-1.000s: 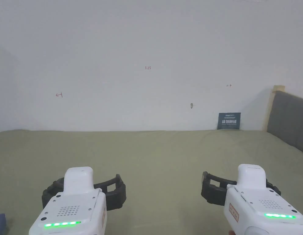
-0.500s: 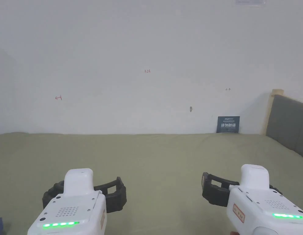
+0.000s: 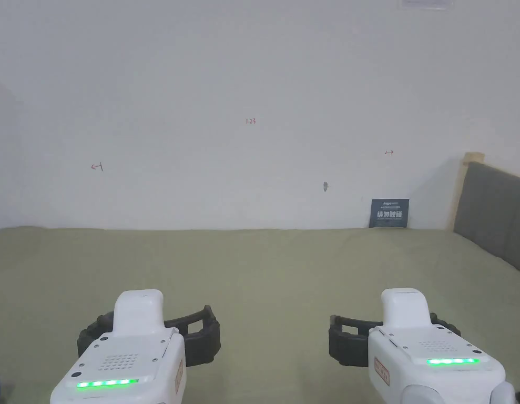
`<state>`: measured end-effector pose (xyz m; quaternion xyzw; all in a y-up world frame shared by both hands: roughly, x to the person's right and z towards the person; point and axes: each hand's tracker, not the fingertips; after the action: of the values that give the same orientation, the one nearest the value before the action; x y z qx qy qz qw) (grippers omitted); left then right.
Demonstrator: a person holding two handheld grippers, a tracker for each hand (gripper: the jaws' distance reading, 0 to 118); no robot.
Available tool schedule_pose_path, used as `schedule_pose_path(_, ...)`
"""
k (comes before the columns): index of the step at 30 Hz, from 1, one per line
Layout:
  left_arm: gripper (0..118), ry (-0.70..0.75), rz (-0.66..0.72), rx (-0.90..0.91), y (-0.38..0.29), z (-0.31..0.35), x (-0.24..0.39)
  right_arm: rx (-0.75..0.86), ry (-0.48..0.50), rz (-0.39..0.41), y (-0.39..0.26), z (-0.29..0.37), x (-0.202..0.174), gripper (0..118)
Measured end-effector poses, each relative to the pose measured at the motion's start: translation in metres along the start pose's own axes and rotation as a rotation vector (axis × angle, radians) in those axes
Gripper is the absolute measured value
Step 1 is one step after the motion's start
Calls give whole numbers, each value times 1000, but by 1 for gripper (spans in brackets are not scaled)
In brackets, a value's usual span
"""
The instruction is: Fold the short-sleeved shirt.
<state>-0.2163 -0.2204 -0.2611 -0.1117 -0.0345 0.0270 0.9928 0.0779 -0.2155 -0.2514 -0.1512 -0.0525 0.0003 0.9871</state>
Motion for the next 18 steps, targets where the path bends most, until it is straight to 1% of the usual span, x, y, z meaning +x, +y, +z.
schedule_pose_path(2, 118, -3, 5, 2, 2, 0, -1, 3, 10, -16, 1, 0, 0, 118)
schedule_pose_path(9, 118, 8, -5, 14, 5, 2, -4, 32, 2, -56, 12, 5, 7, 118)
schedule_pose_path(14, 118, 14, 9, 15, 8, 3, -7, 85, -31, -45, 19, 12, 7, 118)
schedule_pose_path(18, 118, 15, 3, 21, 10, 3, -6, 107, -28, -30, 24, 16, 7, 118)
